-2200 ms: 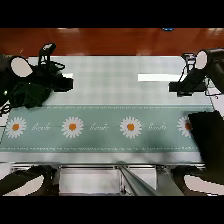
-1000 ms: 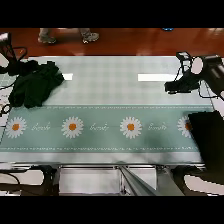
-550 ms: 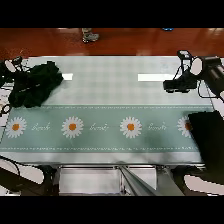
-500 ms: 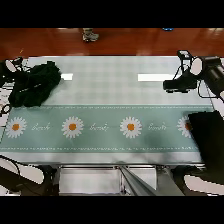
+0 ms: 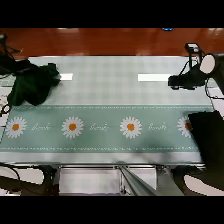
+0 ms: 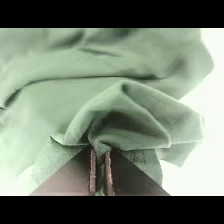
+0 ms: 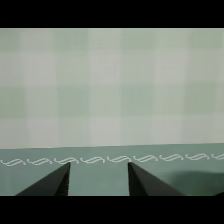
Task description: Fold the shirts.
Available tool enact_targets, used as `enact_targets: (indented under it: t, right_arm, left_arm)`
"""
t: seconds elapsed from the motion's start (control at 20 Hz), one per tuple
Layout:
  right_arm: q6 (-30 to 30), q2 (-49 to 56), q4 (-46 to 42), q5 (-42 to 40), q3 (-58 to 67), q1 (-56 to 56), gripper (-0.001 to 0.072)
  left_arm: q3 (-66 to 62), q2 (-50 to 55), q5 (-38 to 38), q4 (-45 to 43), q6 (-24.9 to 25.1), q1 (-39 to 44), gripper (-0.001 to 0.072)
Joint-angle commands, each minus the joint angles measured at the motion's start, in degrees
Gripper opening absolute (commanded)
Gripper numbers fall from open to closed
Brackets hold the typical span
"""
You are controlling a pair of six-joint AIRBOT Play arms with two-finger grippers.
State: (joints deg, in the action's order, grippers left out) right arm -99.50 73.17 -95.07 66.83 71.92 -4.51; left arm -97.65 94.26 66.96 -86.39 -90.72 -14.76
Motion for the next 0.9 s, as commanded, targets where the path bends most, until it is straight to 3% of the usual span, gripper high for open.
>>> enact_targets:
  t: [0.0,0.15,0.45,0.7,0.85]
  right_arm:
    - [0.4,-5.9,-0.1,1.1,0.0,0.0,0.0411]
    - [2.4,-11.8,-1.0,3.2,0.0,0.0,0.041]
    - [3.0,-23.3,-1.9,7.4,0.0,0.0,0.0411]
    - [3.1,-31.3,-2.2,9.8,0.0,0.0,0.041]
    - [3.1,-34.3,-2.2,11.6,0.0,0.0,0.041]
  left_arm:
    - [-4.1,-8.2,-1.1,8.8,2.2,1.5,0.0021]
    - [-7.5,-16.2,0.5,18.1,7.2,3.0,0.0021]
    - [-20.5,-23.6,-3.8,24.1,7.1,8.2,0.0021]
    - [-22.7,-24.3,-9.1,26.9,4.6,19.5,0.002]
    - [-20.0,-25.4,-12.7,27.2,7.7,28.2,0.0021]
